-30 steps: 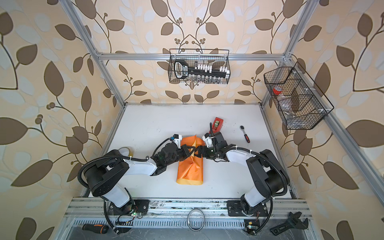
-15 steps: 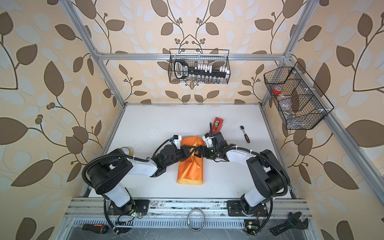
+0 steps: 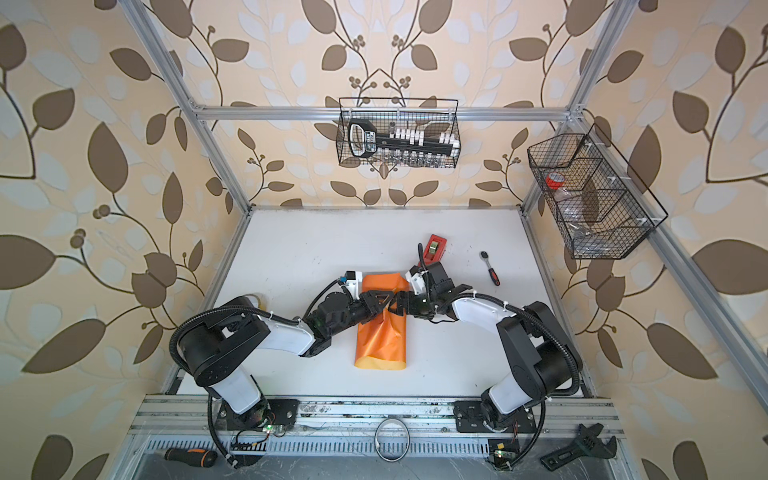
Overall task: Wrap the gift box in paper
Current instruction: 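Press the folded paper down on the box top with the left gripper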
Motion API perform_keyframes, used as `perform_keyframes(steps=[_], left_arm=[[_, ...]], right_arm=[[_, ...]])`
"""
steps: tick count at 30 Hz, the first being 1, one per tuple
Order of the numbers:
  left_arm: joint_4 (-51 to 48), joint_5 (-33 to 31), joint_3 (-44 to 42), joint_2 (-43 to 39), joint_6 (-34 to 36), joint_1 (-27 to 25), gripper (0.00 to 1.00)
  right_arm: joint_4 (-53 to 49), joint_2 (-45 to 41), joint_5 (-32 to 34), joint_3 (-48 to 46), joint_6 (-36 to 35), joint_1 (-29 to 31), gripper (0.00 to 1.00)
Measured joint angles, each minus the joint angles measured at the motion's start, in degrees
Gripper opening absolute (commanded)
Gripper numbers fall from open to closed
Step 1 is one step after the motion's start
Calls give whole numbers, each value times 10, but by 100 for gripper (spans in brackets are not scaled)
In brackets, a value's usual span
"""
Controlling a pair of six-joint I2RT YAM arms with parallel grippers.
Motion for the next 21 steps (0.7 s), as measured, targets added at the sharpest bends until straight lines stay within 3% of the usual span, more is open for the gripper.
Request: perform_keyframes(steps=[10, 14, 21], left_arm=[[14, 4, -2, 4, -2, -2, 55], [17, 7, -2, 4, -2, -3, 57], [9, 10, -2, -1, 3, -3, 57]], right_arm=[[-87, -66, 25, 0, -22, -49, 88], [-105, -104, 30, 0, -26, -76, 88], [-81, -112, 20, -5, -7, -63, 91]])
